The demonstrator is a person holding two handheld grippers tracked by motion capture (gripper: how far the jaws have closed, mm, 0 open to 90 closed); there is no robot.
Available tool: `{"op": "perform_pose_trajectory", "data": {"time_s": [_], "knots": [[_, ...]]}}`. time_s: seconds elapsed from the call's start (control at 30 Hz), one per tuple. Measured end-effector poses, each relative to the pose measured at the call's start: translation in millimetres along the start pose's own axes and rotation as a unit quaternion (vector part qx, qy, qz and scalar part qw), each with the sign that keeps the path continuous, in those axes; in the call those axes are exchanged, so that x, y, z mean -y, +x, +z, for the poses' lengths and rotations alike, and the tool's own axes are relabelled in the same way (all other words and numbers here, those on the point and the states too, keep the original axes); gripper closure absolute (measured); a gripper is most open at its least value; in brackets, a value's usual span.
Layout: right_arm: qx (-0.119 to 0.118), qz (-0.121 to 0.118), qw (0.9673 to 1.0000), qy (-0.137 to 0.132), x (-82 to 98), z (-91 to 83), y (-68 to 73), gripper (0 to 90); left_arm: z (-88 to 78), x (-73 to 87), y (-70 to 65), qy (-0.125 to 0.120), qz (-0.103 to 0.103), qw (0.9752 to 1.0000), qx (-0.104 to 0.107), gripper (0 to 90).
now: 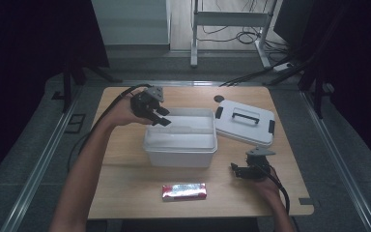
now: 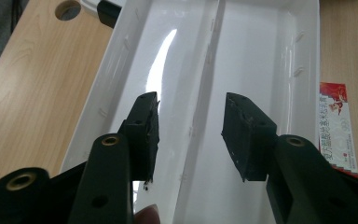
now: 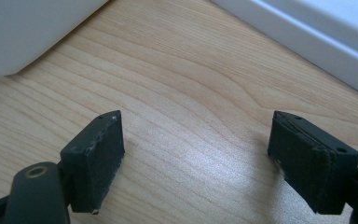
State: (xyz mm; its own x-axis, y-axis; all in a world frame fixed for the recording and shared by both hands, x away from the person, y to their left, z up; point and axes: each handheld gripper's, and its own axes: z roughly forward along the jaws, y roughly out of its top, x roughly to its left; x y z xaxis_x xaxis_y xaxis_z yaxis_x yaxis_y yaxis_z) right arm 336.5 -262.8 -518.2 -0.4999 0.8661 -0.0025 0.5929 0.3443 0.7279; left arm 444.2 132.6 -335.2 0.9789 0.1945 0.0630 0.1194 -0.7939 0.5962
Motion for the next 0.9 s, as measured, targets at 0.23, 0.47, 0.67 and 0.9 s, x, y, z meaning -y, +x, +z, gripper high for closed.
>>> {"op": "perform_pose_trajectory", "data": {"time_s": [0.23,0.47,0.67,0.9], "knots": [[0.0,0.0,1.0,0.0,0.0,0.0,0.0,17.8,13.1,-3.3,2.5,0.013,0.004,0.9998,0.015,61.4],[0.0,0.0,1.0,0.0,0.0,0.0,0.0,17.8,22.7,-11.4,3.6,0.036,0.011,0.9989,0.026,62.9],[0.0,0.0,1.0,0.0,0.0,0.0,0.0,17.8,33.4,-16.7,4.1,0.048,0.016,0.9982,0.033,66.7],[0.0,-0.001,1.0,0.0,0.0,0.0,-0.1,17.8,44.8,-16.9,4.9,0.063,0.021,0.997,0.039,70.3]]}}
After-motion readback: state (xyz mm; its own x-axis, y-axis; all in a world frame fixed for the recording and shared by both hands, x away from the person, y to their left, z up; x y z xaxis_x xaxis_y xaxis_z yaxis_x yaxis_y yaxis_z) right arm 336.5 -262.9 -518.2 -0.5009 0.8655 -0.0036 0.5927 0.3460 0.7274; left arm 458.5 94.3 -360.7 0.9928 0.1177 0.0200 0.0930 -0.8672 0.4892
